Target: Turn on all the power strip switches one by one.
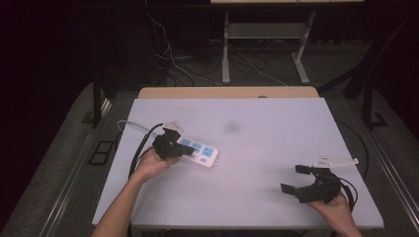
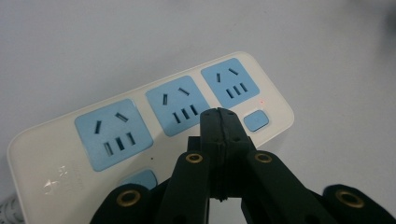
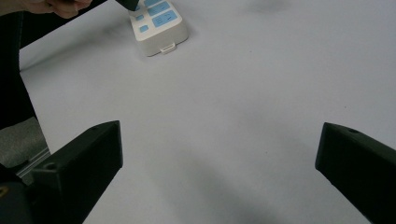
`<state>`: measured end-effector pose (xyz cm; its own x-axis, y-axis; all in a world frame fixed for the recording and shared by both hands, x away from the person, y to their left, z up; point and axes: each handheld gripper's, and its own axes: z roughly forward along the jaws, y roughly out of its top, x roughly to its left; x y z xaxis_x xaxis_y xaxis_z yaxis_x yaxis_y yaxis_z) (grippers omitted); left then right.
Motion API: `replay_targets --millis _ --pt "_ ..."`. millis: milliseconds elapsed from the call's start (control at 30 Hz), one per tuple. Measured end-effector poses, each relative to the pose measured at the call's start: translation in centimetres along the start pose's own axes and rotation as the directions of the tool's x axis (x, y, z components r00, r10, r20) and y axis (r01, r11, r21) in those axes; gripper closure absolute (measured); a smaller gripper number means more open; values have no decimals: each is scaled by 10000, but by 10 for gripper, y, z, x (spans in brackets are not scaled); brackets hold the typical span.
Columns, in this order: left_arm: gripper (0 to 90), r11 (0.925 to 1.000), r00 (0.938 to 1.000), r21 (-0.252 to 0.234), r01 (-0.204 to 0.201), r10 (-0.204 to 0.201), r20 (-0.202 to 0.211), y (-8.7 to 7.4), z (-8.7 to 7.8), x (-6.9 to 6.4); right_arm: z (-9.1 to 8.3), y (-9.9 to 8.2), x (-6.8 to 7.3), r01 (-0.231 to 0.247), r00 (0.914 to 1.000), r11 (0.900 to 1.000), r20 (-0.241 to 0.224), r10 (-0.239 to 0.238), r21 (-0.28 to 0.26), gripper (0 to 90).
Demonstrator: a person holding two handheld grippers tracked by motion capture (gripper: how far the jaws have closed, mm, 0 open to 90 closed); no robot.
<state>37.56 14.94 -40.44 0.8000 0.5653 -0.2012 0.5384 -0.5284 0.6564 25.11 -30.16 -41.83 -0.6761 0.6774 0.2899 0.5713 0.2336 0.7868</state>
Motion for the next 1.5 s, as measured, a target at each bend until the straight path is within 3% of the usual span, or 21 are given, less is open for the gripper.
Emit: replay_targets --millis 400,767,1000,1500 --pt "895 9999 9994 128 29 -25 -355 3 -16 9 0 0 0 -11 10000 10000 -1 11 21 6" --pt "895 9992 9973 21 395 -393 -620 -4 -23 23 1 0 0 22 10000 10000 -2 -22 31 6" --pt "895 9985 9963 101 540 -532 -671 -7 -21 28 1 0 0 39 10000 10000 3 -39 40 6" --pt "894 9980 9966 462 438 -405 -719 -6 -10 29 1 0 -1 46 10000 10000 -29 -46 47 6"
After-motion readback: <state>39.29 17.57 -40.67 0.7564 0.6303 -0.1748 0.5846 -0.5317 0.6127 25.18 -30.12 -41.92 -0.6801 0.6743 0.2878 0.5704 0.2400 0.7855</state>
